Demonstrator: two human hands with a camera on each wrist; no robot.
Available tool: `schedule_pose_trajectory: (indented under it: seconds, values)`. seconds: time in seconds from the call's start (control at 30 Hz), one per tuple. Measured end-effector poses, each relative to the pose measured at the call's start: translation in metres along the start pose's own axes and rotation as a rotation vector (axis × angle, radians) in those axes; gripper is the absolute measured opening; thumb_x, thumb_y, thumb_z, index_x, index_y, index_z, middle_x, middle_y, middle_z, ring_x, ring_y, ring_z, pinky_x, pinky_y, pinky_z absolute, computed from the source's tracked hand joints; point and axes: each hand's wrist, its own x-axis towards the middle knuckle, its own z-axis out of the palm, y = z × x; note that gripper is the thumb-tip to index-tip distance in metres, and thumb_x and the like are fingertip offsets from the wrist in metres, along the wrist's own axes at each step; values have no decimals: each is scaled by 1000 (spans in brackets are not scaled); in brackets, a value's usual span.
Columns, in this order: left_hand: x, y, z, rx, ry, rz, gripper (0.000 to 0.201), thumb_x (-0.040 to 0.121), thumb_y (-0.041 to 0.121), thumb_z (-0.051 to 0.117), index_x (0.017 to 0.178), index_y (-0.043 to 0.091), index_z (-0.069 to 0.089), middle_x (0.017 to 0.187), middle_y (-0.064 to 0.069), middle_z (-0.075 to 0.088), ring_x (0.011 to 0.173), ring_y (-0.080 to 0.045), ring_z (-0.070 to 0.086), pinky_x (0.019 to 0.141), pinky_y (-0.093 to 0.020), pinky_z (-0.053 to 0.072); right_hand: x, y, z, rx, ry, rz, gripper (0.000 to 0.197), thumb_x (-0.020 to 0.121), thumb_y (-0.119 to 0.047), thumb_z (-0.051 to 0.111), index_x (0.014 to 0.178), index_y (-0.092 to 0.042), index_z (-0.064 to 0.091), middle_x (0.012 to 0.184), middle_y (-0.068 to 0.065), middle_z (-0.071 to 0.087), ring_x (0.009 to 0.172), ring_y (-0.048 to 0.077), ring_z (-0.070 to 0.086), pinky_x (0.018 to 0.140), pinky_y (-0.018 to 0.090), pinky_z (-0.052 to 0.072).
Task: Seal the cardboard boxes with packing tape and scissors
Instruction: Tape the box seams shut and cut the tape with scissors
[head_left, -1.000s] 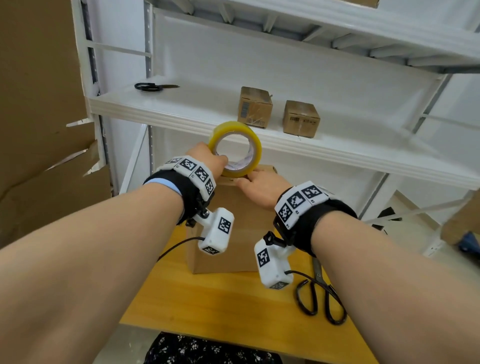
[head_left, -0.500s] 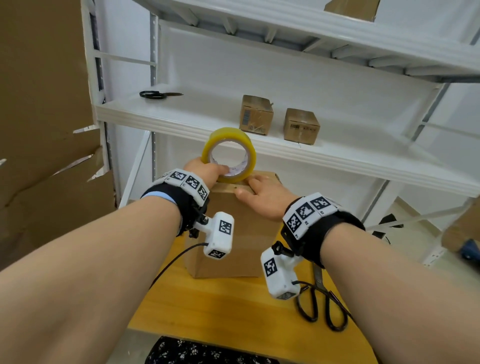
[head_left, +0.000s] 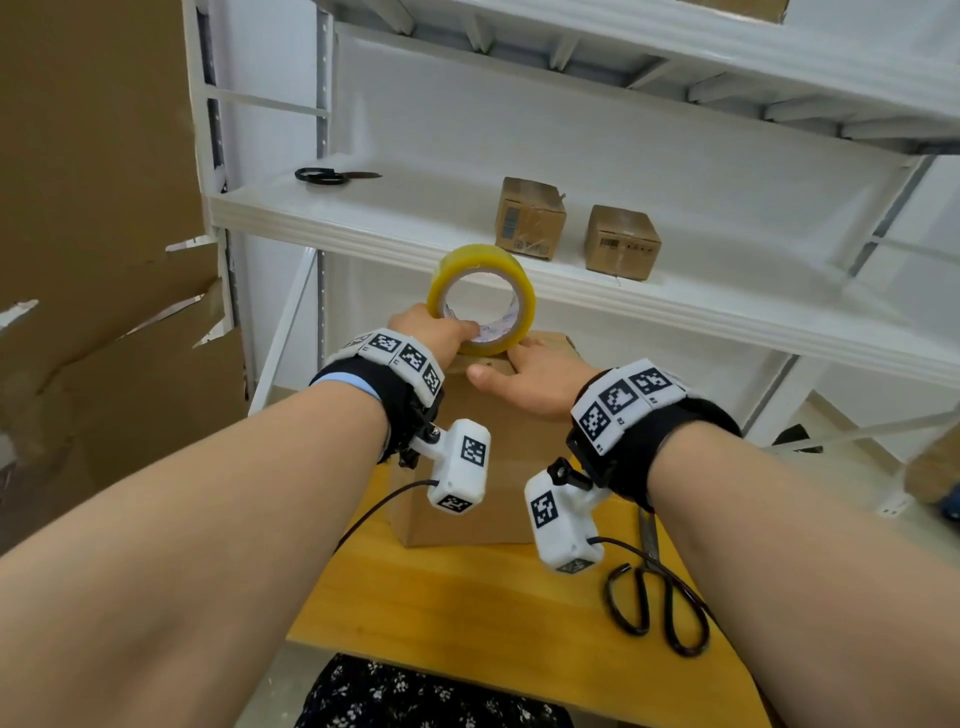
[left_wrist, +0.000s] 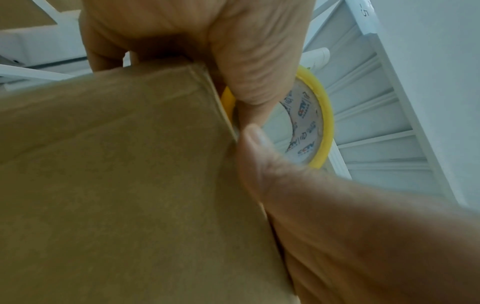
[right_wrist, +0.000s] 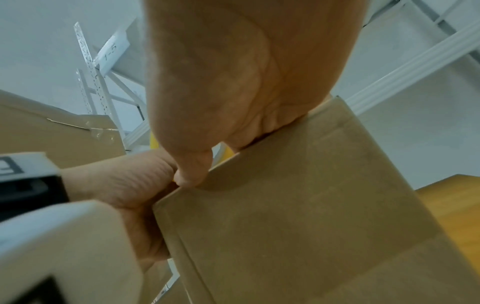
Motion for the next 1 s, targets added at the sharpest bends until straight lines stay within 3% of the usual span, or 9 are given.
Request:
schedule_pose_trajectory:
  seconds: [0.07, 0.17, 0.33, 0.43, 0.57, 0.7, 0.8, 0.93, 1.0]
  values:
    - [-1, 1, 2, -5, 17, -6, 46, 62, 56, 69, 89, 19, 66, 90, -7, 70, 82, -28, 67, 85, -44, 55, -3, 0, -1, -12, -12, 14, 81, 95, -70, 29, 156, -18, 24, 161, 10, 25, 147, 29, 26, 118, 45, 27]
    - [-4, 6, -4, 111, 29, 35, 26, 77, 41, 66, 83, 16, 61, 86, -9, 67, 78, -27, 65, 82, -41, 55, -6, 0, -1, -6, 5, -1, 79, 96, -70, 30, 156, -19, 25, 161, 9, 27, 145, 29, 29, 117, 44, 29]
    - [1, 7, -27, 284, 78, 132, 23, 84, 36, 59, 80, 14, 56, 71, -6, 58, 67, -27, 57, 61, -30, 45, -3, 2, 1, -16, 32, 1, 84, 89, -77, 28, 150, -20, 35, 156, 5, 36, 139, 26, 39, 111, 44, 36]
    - [0, -3, -28, 60, 85, 49, 26, 83, 38, 63, 94, 15, 57, 79, -5, 60, 76, -25, 60, 76, -35, 50, -2, 3, 2, -41, 60, -13, 98, 75, -87, 19, 147, -23, 39, 152, 3, 42, 136, 25, 42, 110, 46, 36]
    - [-7, -5, -8, -107, 17, -12, 41, 78, 44, 74, 101, 13, 60, 85, -4, 64, 76, -19, 60, 70, -31, 47, -2, -1, 7, -98, 62, -14, 87, 87, -81, 24, 151, -24, 36, 157, 5, 33, 143, 27, 32, 116, 47, 27]
    - [-6, 2, -11, -14, 47, 8, 33, 74, 38, 73, 95, 16, 62, 92, -8, 68, 82, -27, 65, 84, -42, 55, -6, 1, 3, -48, 33, -31, 80, 91, -76, 30, 154, -27, 29, 161, 4, 27, 146, 27, 28, 117, 46, 26]
    - [0, 3, -25, 43, 40, 11, 26, 77, 33, 69, 92, 13, 65, 87, -8, 68, 77, -25, 64, 75, -35, 54, -6, -1, 3, -87, 28, -35, 82, 89, -77, 31, 154, -27, 29, 160, 3, 28, 145, 27, 29, 116, 47, 29]
    - [-8, -9, -21, -97, 8, -12, 29, 81, 37, 73, 93, 12, 64, 84, -5, 67, 71, -19, 61, 57, -27, 42, -6, -4, 7, -112, 38, -16, 92, 81, -85, 31, 153, -29, 29, 159, 3, 30, 145, 27, 29, 116, 49, 28]
    - [-11, -10, -12, -120, 11, 33, 29, 80, 39, 73, 94, 15, 64, 80, -2, 65, 72, -19, 60, 57, -27, 40, -8, -2, 6, -107, 49, -11, 91, 82, -83, 36, 152, -25, 32, 158, 4, 32, 143, 27, 31, 115, 48, 29]
